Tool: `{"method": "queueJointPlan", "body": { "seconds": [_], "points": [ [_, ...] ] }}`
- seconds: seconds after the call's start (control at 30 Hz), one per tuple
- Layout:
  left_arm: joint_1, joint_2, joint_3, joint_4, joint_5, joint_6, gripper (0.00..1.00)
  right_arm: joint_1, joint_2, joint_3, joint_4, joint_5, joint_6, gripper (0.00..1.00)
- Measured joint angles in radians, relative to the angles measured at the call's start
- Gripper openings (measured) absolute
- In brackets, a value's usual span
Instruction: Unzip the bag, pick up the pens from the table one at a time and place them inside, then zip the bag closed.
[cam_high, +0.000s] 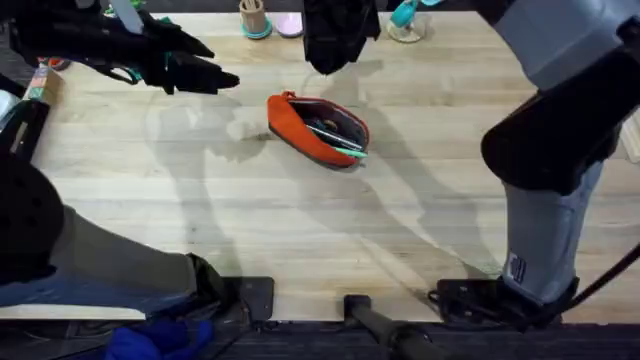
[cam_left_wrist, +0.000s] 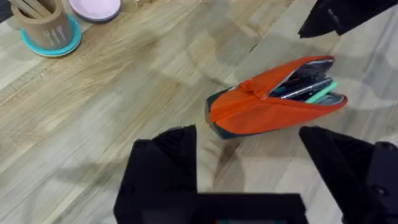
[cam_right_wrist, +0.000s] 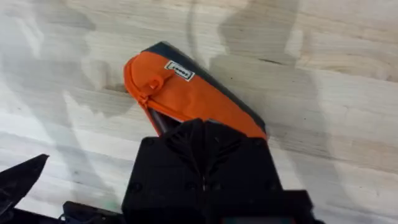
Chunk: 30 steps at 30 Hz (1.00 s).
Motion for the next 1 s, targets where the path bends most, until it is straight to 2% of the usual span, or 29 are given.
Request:
{"method": "queueJointPlan", "body": {
  "seconds": [0.2, 0.23, 0.27, 0.43, 0.47, 0.53, 1.0],
  "points": [
    [0.000, 0.000, 0.000, 0.000, 0.000, 0.000, 0.993, 0.000, 0.000, 0.013, -0.004, 0.000, -0.005, 0.031],
    [0.000, 0.000, 0.000, 0.000, 0.000, 0.000, 0.993, 0.000, 0.000, 0.013, -0.005, 0.000, -0.004, 0.064],
    [0.000, 0.000, 0.000, 0.000, 0.000, 0.000, 0.993, 0.000, 0.000, 0.013, -0.005, 0.001, -0.007, 0.166],
    [0.000, 0.000, 0.000, 0.000, 0.000, 0.000, 0.994, 0.000, 0.000, 0.015, -0.010, 0.001, -0.007, 0.869],
    [0.000, 0.000, 0.000, 0.000, 0.000, 0.000, 0.994, 0.000, 0.000, 0.017, -0.011, 0.001, -0.012, 0.963],
    [0.000, 0.000, 0.000, 0.000, 0.000, 0.000, 0.994, 0.000, 0.000, 0.024, -0.015, 0.002, -0.014, 0.993],
    [0.000, 0.000, 0.000, 0.000, 0.000, 0.000, 0.993, 0.035, 0.000, 0.039, 0.003, 0.003, -0.014, 0.995]
  ]
}}
